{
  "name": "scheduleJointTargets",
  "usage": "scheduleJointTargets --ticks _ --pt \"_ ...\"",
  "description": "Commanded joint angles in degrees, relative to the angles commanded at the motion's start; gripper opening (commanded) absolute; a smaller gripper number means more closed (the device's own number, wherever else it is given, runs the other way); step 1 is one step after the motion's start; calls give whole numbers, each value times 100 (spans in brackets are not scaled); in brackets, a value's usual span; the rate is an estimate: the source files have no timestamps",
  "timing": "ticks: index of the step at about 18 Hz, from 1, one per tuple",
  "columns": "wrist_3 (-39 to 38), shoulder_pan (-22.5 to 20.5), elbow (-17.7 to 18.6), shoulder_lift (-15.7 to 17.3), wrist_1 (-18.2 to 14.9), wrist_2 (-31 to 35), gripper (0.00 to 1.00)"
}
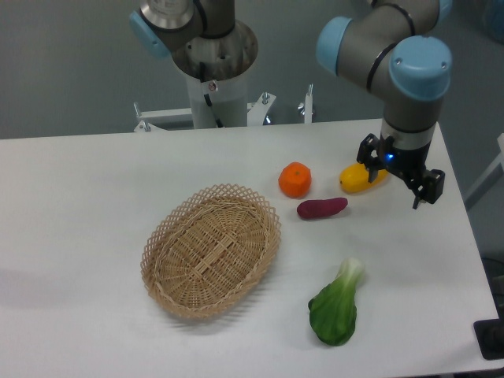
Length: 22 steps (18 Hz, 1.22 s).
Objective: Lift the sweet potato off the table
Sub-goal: 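Move the open gripper over the purple sweet potato and lower it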
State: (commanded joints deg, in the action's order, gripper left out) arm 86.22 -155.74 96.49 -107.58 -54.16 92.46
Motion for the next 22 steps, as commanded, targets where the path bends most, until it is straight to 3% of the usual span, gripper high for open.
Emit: scheduleJointTargets --ticks 6,10,14,22 --pt "253 27 519 -97 291 210 100" --pt "404 167 1081 -167 1081 360 100" --pt "562 185 1170 -229 1118 360 100" --pt "1915 220 1661 -132 1126 387 100"
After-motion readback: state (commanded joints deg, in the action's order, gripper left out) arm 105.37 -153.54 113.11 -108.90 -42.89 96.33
